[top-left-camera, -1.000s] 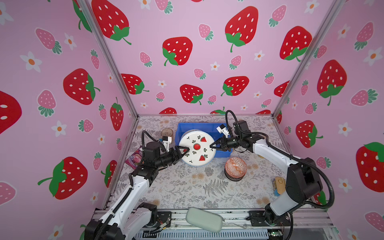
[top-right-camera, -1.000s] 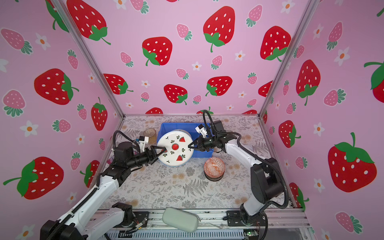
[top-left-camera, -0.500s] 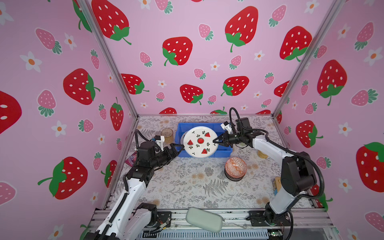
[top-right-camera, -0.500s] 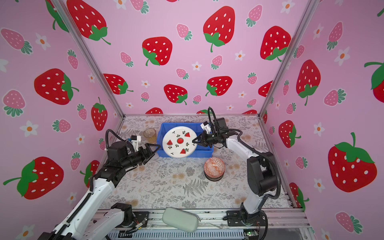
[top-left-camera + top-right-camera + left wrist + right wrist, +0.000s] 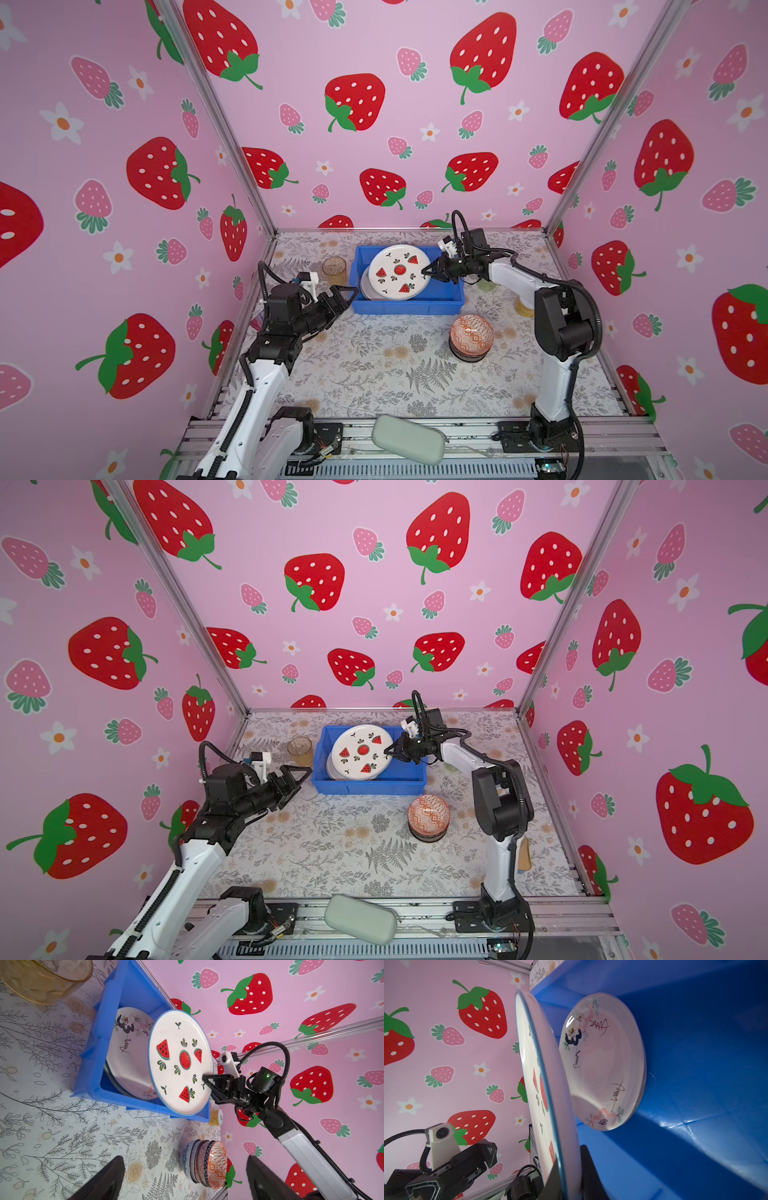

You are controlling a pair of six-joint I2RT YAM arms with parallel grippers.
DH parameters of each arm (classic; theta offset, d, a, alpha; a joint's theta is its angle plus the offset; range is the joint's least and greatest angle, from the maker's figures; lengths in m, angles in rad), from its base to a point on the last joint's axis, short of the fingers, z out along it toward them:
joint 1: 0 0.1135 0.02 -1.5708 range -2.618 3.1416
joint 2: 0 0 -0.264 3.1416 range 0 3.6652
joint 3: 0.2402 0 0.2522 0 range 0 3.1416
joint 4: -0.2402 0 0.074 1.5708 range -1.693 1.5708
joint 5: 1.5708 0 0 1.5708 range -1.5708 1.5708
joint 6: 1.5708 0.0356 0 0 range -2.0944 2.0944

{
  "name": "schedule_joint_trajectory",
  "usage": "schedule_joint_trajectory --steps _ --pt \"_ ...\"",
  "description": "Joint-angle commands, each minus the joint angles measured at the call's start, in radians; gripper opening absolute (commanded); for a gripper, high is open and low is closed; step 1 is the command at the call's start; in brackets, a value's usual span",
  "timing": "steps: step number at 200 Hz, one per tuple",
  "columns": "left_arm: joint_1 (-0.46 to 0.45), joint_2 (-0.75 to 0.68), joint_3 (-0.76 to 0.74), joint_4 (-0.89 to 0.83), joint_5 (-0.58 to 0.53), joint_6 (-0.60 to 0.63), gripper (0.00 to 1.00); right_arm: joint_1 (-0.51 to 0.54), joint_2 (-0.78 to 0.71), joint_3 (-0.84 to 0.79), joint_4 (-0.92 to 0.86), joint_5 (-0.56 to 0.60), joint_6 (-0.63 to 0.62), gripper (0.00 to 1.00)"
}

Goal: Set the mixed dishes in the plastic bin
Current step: 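Carry the upright watermelon plate over the blue bin with both grippers, then lower the watermelon plate into the bin with right gripper while left releases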

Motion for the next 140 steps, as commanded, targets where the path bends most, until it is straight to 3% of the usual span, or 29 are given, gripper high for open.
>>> schedule_joint_trajectory --steps 1,140 --pt "0.011 0.016 0.002 0.022 0.030 0.014 0.94 -0.001 0.004 0.063 0.112 -0.040 0.040 0.00" --pt "0.026 0.082 -0.013 0.073 0.064 0.010 0.93 0.033 0.145 0.127 0.206 0.003 0.141 0.00"
